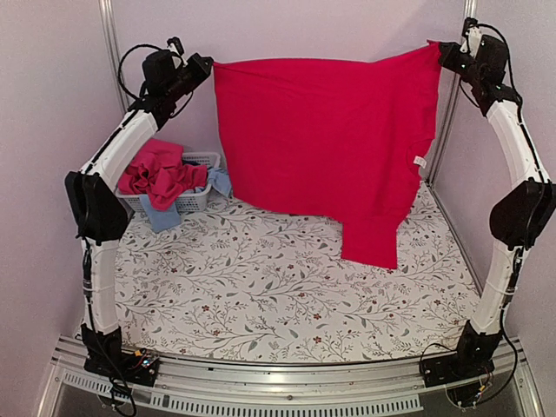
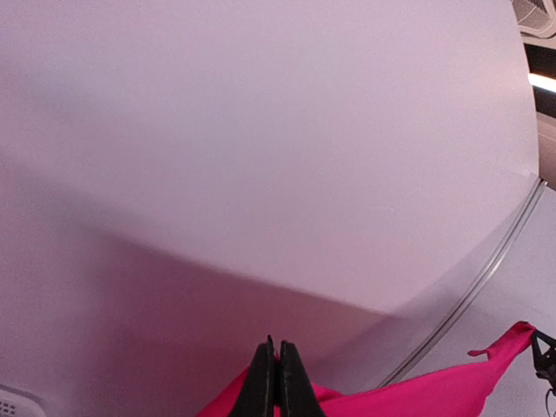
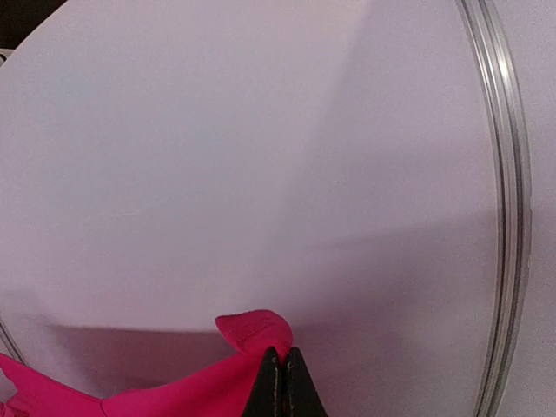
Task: Fold and stack the mixed laundry pile
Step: Flatten out the crumpled T-shirt at the center of the board.
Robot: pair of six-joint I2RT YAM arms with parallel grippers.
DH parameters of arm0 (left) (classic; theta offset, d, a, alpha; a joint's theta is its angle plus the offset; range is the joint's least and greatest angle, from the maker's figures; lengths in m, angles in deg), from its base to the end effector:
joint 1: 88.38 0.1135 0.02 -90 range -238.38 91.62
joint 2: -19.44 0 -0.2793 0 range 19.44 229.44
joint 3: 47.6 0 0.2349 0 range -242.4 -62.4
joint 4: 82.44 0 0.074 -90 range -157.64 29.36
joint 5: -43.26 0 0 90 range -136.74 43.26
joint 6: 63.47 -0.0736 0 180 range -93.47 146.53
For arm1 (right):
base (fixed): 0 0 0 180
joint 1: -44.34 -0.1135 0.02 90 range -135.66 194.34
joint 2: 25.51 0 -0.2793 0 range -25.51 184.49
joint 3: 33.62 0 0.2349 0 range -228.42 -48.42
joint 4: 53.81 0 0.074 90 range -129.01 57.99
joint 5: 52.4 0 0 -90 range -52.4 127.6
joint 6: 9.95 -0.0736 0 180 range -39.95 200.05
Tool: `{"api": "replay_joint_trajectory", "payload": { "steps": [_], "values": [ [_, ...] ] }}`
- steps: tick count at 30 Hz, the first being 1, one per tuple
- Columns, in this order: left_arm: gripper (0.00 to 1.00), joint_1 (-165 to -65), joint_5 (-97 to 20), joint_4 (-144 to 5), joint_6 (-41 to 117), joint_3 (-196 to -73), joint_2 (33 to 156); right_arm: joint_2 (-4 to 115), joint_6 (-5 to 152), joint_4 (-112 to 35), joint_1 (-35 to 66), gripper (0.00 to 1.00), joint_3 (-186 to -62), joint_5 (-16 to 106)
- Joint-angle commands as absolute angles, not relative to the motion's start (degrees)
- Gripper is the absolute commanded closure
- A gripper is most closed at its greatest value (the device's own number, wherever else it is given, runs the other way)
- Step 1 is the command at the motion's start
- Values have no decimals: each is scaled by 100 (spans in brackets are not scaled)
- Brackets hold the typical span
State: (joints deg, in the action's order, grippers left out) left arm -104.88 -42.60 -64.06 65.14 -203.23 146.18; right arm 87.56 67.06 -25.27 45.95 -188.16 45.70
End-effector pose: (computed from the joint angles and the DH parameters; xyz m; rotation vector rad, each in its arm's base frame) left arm 0.5140 -0.1578 0.4777 -0.2147 1.4251 -0.8471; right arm 0.4487 -0.0022 0.5589 0.0524 1.3511 0.2626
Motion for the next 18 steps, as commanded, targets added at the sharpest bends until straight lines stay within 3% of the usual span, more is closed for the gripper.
{"api": "replay_joint_trajectory", "payload": {
  "steps": [1, 9, 13, 18],
  "values": [
    [100, -10298, -3820, -8128, 6836, -20685, 14458, 8706, 5789, -4156, 5037, 100, -19212, 5482],
    [100, -10073, -3541, -9095, 6564, -19414, 14092, 8871, 5592, -5278, 5111, 100, -19008, 6044],
    [100, -10034, -3468, -9761, 6558, -17964, 13879, 8659, 5634, -5521, 5098, 100, -17136, 6738],
    [100, -10167, -3214, -9530, 6520, -16868, 14012, 7777, 5752, -5944, 5085, 100, -14440, 6860]
  ]
}}
